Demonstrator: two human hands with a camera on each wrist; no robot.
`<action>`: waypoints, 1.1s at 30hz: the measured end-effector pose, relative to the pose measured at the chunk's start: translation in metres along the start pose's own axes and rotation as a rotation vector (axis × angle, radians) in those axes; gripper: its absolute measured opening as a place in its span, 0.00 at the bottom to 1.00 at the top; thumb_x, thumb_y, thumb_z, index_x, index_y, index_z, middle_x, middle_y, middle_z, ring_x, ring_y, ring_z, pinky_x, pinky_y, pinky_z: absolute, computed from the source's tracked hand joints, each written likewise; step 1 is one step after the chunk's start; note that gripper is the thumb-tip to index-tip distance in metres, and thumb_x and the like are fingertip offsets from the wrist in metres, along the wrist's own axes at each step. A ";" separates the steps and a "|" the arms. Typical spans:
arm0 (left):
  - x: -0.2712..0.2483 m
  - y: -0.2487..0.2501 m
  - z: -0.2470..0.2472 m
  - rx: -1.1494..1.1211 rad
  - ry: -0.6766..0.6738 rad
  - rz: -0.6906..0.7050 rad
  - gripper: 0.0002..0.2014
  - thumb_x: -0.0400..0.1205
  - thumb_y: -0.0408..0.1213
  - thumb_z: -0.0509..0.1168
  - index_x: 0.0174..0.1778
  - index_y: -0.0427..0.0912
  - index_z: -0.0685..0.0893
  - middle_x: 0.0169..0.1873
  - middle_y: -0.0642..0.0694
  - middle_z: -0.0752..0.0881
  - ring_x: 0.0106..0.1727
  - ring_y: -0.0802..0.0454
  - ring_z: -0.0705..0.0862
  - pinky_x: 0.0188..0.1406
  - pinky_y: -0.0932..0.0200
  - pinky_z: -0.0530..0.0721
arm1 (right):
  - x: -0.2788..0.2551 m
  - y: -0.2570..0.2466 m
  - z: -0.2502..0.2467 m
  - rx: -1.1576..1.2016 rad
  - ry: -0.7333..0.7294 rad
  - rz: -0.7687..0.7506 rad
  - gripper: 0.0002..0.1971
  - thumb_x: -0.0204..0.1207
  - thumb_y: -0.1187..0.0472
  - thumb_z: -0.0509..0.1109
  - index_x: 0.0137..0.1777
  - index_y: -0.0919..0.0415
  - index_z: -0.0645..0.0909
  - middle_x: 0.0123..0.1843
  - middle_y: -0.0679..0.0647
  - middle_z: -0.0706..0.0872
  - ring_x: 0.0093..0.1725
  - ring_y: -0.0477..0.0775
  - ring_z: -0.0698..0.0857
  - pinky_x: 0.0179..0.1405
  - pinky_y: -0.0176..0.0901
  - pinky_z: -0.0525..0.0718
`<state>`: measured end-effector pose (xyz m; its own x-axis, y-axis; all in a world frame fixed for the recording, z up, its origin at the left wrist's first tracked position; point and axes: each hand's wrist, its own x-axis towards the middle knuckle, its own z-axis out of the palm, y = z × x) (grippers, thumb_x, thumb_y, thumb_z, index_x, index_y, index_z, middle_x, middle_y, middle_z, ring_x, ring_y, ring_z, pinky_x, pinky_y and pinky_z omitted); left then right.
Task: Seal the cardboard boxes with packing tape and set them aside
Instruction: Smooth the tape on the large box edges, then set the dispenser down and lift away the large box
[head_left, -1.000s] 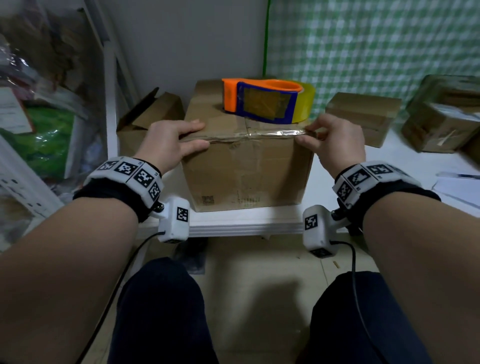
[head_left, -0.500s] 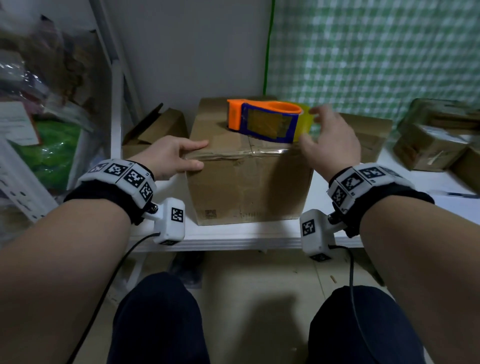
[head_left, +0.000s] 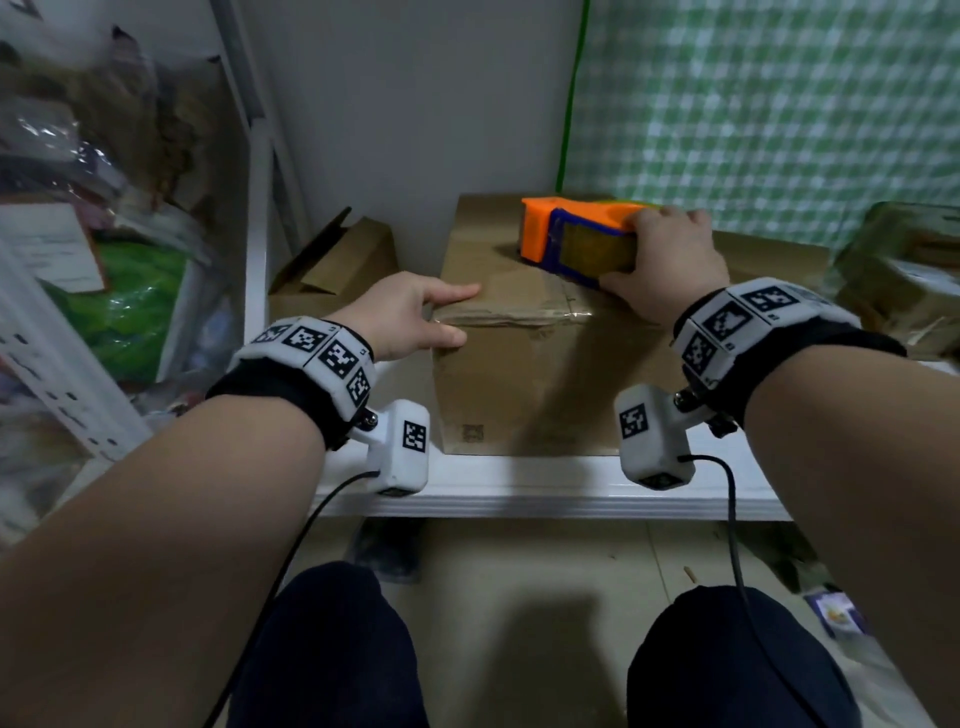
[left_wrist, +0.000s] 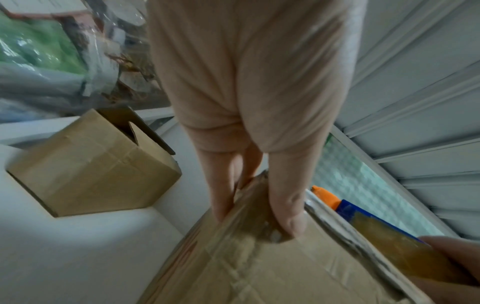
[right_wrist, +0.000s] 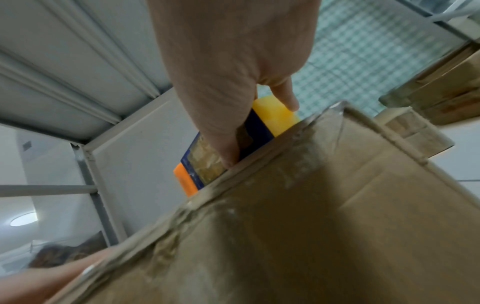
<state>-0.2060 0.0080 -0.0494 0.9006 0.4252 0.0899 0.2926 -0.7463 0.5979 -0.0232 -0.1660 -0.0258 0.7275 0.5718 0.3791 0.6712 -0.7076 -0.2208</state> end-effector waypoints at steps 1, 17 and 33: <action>0.004 0.001 0.005 0.004 -0.007 0.029 0.29 0.76 0.38 0.73 0.74 0.56 0.74 0.67 0.48 0.81 0.68 0.52 0.77 0.64 0.64 0.72 | -0.001 0.001 -0.001 0.008 0.019 0.024 0.29 0.73 0.51 0.74 0.71 0.61 0.72 0.67 0.62 0.75 0.72 0.66 0.66 0.61 0.61 0.76; 0.013 0.037 0.001 -0.559 0.263 0.137 0.14 0.81 0.46 0.67 0.59 0.44 0.83 0.53 0.40 0.87 0.54 0.48 0.84 0.55 0.50 0.82 | -0.009 -0.075 -0.008 0.576 0.114 -0.218 0.21 0.81 0.46 0.64 0.58 0.66 0.78 0.50 0.59 0.83 0.47 0.56 0.80 0.41 0.42 0.72; 0.012 -0.014 0.029 0.492 -0.192 -0.436 0.16 0.82 0.51 0.60 0.42 0.40 0.80 0.38 0.42 0.79 0.45 0.43 0.77 0.41 0.57 0.72 | -0.030 -0.010 0.013 0.142 -0.223 -0.120 0.30 0.80 0.36 0.58 0.78 0.50 0.69 0.73 0.58 0.75 0.74 0.60 0.69 0.73 0.57 0.71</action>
<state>-0.1899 0.0088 -0.0801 0.6952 0.6752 -0.2465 0.7125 -0.6927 0.1121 -0.0503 -0.1708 -0.0467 0.6441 0.7365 0.2067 0.7563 -0.5728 -0.3161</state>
